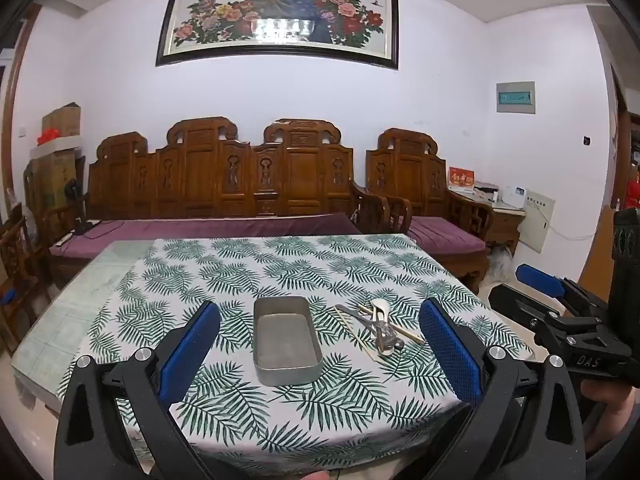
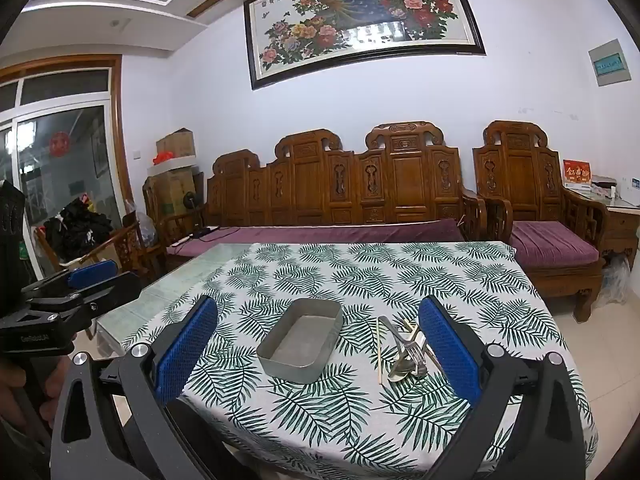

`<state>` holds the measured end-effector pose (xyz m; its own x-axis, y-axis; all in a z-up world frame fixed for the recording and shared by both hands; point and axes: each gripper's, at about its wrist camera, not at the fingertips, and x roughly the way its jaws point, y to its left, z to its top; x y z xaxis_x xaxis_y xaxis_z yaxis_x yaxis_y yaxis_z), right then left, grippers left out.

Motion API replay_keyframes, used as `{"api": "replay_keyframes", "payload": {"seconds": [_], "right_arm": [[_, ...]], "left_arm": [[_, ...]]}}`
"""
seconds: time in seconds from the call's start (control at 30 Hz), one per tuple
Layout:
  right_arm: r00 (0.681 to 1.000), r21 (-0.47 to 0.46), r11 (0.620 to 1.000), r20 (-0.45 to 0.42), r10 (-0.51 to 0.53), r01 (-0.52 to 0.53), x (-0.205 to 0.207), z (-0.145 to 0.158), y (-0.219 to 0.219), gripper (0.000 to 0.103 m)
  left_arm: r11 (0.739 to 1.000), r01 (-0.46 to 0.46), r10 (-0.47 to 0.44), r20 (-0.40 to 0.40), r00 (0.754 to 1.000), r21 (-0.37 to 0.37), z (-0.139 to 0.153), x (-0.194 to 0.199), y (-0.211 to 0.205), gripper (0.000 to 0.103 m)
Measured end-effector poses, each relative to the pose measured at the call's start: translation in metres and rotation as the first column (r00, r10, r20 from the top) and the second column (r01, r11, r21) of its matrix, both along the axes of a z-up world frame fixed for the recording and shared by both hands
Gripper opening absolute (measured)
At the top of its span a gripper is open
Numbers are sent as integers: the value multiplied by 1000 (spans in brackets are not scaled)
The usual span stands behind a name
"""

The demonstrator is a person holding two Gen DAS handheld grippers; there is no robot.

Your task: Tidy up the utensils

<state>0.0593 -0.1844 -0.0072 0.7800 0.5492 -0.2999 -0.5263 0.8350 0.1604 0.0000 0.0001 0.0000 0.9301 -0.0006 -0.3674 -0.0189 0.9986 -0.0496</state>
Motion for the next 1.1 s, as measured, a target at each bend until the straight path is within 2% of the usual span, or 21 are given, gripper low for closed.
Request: {"api": "replay_keyframes", "payload": {"seconds": [1.1], "right_arm": [[1000, 0, 1000, 0, 0, 0, -1, 0, -1, 101]], "left_arm": [[1000, 0, 0, 0, 1000, 1, 0, 0, 0, 96]]}}
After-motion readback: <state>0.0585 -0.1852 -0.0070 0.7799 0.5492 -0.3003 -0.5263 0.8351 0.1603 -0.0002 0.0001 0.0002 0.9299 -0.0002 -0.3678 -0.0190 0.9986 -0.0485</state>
